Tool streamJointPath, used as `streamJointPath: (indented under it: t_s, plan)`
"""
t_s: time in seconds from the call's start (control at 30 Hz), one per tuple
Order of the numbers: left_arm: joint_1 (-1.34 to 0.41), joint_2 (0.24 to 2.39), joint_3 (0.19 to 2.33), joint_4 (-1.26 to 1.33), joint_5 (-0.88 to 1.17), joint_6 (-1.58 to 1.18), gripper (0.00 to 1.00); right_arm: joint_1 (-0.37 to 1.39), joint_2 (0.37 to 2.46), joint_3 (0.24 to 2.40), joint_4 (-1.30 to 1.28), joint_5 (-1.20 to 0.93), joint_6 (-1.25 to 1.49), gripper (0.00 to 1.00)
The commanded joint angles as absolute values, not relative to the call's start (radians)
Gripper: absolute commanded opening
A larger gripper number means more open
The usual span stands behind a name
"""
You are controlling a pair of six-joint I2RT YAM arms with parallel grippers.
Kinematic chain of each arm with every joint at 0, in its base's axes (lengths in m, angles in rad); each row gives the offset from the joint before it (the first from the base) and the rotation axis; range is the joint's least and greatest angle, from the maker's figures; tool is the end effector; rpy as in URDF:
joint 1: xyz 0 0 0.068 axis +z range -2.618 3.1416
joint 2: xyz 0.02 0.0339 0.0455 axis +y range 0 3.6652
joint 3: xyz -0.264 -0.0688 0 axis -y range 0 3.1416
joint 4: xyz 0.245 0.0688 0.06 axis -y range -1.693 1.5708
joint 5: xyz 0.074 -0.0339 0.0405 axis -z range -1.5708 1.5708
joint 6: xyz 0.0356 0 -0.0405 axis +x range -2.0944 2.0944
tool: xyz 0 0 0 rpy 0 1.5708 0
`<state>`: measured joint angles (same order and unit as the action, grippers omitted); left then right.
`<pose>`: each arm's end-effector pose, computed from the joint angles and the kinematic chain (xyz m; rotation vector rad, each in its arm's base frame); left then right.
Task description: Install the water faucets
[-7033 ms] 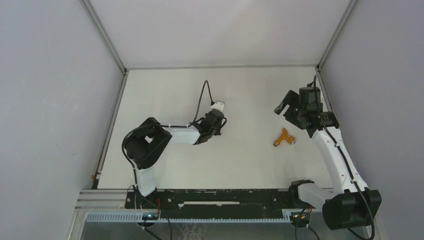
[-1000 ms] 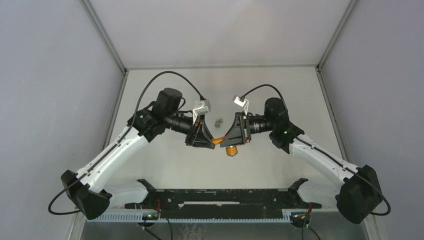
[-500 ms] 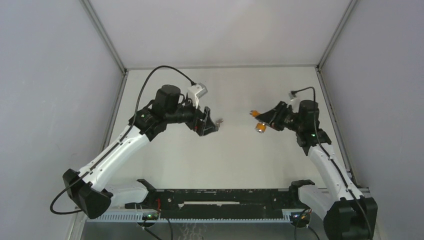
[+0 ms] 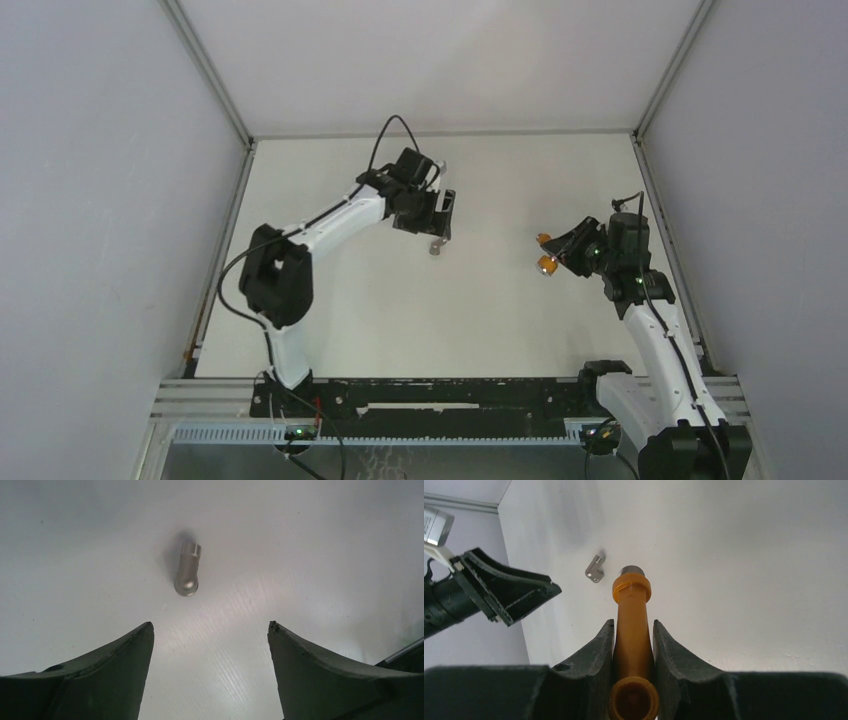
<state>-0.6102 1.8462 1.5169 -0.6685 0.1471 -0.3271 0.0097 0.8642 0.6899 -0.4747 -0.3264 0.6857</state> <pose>0.3267 -0.2348 0.2533 0.4302 2.6118 -0.5261 0.1860 0.0132 0.2658 0.5789 2.2079 0.7371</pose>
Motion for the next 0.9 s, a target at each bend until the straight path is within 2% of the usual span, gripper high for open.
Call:
streamJointPath:
  t_s: [0.0,0.37,0.57,0.67,0.87]
  plan:
    - [-0.628,1.967,1.738,-0.802,0.114,-0.244,0.86,0.008,0.854,0.723,-0.458,-0.312,0.674,0.00]
    - [-0.635,2.224,2.006,-1.009,0.086,-0.134,0.73,0.008,0.865,0.723,-0.454,-0.336,0.679,0.00]
    - [-0.634,2.273,2.027,-1.035,0.127,-0.101,0.69,0.009,0.868,0.723,-0.451,-0.346,0.689,0.00]
    - [-0.634,2.288,2.033,-1.041,0.146,-0.095,0.61,0.008,0.875,0.722,-0.447,-0.356,0.692,0.00]
    - [-0.634,2.313,2.049,-1.056,0.165,-0.081,0.55,0.008,0.884,0.723,-0.443,-0.359,0.693,0.00]
